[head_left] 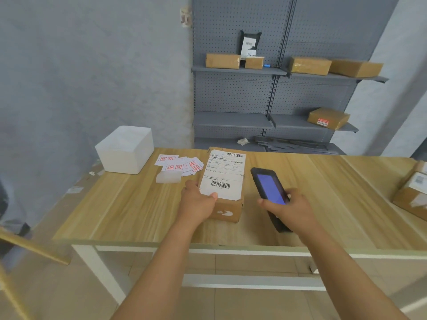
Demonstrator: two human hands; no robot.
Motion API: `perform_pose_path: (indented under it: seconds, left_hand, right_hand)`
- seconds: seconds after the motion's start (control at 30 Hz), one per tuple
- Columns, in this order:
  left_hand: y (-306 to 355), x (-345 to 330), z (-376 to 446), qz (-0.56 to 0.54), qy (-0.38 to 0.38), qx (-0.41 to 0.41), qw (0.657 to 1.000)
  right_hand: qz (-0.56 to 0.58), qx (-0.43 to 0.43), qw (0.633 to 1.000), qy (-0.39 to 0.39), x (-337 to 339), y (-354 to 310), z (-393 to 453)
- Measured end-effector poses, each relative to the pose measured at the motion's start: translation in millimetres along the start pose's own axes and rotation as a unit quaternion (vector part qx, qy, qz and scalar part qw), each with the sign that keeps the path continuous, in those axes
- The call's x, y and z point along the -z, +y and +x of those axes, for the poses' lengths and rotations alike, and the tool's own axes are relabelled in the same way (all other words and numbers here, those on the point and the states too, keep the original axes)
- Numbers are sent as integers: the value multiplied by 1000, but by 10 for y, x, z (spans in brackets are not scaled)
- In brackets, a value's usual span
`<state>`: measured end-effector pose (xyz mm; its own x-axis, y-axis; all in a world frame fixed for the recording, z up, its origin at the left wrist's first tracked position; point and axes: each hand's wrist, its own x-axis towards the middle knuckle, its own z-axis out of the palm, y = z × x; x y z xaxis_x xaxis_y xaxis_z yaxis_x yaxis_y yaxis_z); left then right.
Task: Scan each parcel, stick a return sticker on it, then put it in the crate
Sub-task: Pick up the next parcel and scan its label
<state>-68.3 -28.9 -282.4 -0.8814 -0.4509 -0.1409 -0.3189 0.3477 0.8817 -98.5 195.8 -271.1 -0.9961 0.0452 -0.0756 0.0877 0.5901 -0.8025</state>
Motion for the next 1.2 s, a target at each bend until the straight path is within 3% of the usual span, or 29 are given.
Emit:
perform_pose_path:
  seconds: [0.17,0.47,0.6,0.93,1.2]
  left_hand:
    - [43,-39,19,-6,26,1,1000]
    - [52,-62,26,-3,34,-22,999]
    - [60,-59,37,2,27,-16,999]
    - [26,-52,28,6,28,-20,999]
    - [23,-61,31,4,28,-19,999]
  right_hand:
    - [-107,65,992,-17,186,-489,-56]
    - [-221,43,972,-65,332,-641,-123]
    - [-238,44,965,-96,351,-654,-146]
    - [-224,44,972,-48,446,-803,-153]
    - [-241,37,968,-64,487,-812,-159]
